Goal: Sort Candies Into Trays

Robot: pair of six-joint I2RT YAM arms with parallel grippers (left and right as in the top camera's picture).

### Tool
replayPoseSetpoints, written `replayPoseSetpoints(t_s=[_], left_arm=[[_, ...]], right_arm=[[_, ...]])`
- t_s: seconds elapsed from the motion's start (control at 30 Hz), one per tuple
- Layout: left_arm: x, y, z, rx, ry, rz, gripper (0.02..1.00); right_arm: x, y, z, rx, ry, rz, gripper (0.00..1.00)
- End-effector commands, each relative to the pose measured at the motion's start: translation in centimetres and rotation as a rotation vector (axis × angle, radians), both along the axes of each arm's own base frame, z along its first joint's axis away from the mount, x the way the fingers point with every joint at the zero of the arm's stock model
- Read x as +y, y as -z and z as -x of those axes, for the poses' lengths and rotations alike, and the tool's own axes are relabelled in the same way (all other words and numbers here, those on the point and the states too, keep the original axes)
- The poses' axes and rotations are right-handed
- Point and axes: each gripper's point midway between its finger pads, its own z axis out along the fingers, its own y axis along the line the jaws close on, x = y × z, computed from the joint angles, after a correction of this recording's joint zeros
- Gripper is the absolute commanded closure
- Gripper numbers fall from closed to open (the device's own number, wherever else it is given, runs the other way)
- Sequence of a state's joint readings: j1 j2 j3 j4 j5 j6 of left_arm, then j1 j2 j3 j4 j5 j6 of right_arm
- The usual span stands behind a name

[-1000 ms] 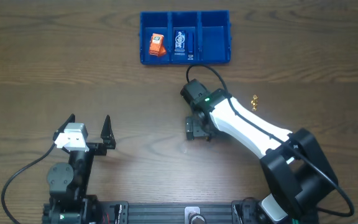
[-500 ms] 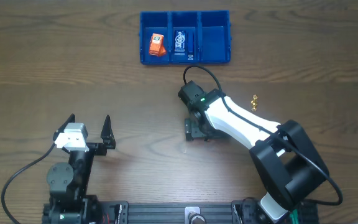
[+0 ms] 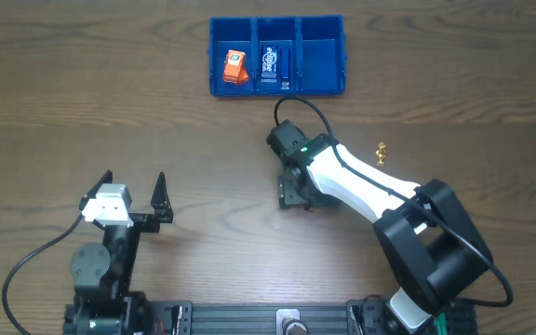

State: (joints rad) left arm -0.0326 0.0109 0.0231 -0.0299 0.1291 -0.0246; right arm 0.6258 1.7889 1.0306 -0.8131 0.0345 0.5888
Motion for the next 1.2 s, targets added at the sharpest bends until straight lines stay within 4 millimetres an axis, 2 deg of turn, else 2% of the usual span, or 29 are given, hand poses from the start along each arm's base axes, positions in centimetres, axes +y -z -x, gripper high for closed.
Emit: replayPoseSetpoints(t_s=[0.03,0.37,0.57,1.2], left_arm=[[-0.16,1.63,0.09,0.047,0.013,-0.009,0.020],[-0.16,1.63,0.09,0.047,0.013,-0.009,0.023],[-0.16,1.63,0.09,0.047,0.013,-0.010,0.020],[-0.16,1.63,0.09,0.047,0.013,-0.010,0.020]], right_arm=[[-0.86,0.88,0.67,0.033,0.026,0.006,0.248],[-0.67,0.91,0.38,0.021,0.026,-0.002,0.428],[-0.71,0.91,0.32,0.018,0.026,0.000,0.603],[-0.79,0.91,0.11,0.007,0.026,0.006,0.805]])
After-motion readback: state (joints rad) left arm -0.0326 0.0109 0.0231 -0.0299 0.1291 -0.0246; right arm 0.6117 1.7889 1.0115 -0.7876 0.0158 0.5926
